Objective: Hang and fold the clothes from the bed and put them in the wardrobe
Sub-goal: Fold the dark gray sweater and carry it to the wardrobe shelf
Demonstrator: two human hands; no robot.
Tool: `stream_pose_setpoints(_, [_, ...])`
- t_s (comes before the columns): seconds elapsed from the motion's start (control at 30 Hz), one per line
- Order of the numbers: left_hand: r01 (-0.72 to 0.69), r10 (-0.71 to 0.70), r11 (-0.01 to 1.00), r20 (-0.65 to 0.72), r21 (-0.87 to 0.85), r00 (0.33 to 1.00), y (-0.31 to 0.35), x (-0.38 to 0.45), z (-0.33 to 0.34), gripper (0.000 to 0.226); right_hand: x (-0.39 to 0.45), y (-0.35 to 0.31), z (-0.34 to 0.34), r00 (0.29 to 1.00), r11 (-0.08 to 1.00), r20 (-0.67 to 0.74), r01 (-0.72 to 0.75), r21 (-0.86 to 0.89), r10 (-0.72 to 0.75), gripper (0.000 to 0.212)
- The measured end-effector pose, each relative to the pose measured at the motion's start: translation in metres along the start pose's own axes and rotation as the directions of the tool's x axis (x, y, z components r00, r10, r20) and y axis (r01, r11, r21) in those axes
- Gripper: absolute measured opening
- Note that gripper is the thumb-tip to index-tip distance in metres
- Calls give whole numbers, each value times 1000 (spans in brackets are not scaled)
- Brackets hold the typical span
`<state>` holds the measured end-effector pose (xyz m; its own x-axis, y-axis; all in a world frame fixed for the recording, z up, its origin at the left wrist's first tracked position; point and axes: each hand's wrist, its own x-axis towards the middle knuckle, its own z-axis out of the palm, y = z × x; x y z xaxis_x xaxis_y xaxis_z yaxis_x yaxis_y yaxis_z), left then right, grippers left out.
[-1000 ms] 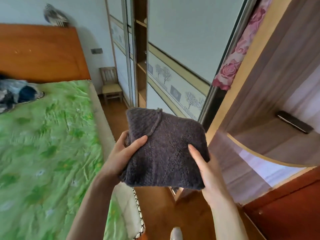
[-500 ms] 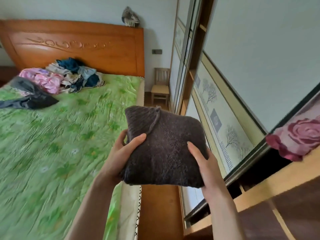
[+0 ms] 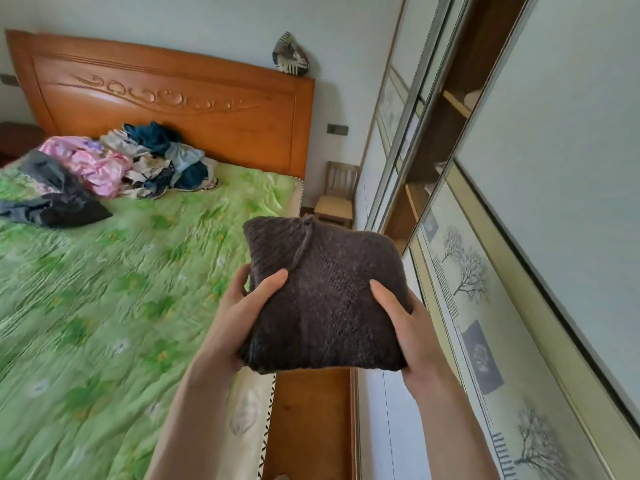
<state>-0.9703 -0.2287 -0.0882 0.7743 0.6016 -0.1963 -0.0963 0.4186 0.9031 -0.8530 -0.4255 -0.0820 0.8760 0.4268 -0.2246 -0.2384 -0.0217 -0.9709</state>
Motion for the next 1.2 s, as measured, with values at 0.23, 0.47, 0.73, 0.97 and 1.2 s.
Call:
stream_pose_setpoints(0.23, [27,-31,999,82,47,996,31,112,32,48,94,-32,9,998,999,-60,19,50,-16,66])
stream_pose_setpoints(0.47, [67,-72,996,94,52,993,40,190,55,50,169,-52,11,997,997,-72,25,71,-20,57])
stream_pose_setpoints(0.73, [91,-101,993,123,82,987,44,301,81,45,273,-69,13,993,996,-111,-22,84,31,83])
stream_pose_setpoints(0.97, [123,-137,989,187,88,973,66,420,129,60,382,-108,-2,995,989,-71,-54,137,64,87])
stream_pose_setpoints(1.2, [62,-93,989,239,136,967,104,514,175,64,470,-150,-2,993,976,-113,-6,218,31,92])
